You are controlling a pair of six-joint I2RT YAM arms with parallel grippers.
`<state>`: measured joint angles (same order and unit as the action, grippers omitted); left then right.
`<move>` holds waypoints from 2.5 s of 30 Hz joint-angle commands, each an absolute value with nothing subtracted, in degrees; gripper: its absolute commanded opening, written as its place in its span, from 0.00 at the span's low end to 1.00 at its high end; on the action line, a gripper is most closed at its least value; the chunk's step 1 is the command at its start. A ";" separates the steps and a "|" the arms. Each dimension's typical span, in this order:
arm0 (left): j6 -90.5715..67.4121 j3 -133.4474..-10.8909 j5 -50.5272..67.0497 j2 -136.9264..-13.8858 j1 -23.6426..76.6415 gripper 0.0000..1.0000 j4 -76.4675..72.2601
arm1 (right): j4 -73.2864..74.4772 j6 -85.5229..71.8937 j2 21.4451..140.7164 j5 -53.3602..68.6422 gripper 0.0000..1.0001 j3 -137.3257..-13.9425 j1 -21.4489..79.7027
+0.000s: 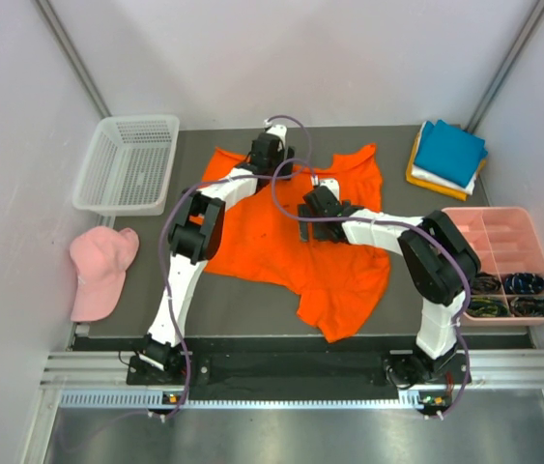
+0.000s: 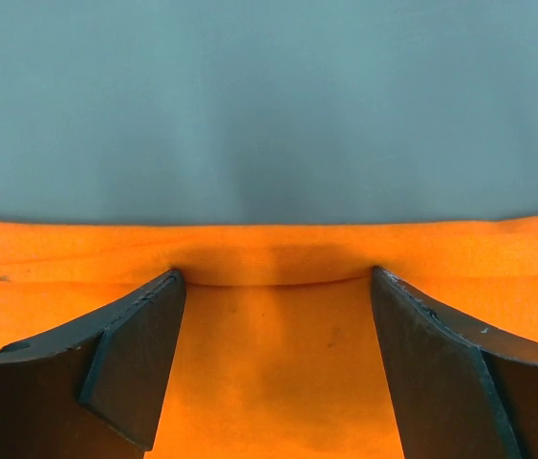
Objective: Fold and stack the t-shirts
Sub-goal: Flatten out the tshirt
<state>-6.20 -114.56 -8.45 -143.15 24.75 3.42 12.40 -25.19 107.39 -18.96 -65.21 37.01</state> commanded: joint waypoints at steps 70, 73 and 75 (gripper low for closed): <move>-14.76 -80.16 -21.26 -114.61 35.33 0.97 -0.45 | 28.04 -17.58 101.33 -19.25 0.99 -84.55 26.55; -14.59 -79.81 -22.94 -115.49 35.24 0.98 2.28 | 27.86 -16.44 102.21 -18.90 0.99 -86.91 23.04; -14.41 -78.76 -22.85 -115.84 35.24 0.98 2.72 | 27.86 -16.35 103.36 -18.20 0.99 -88.06 21.45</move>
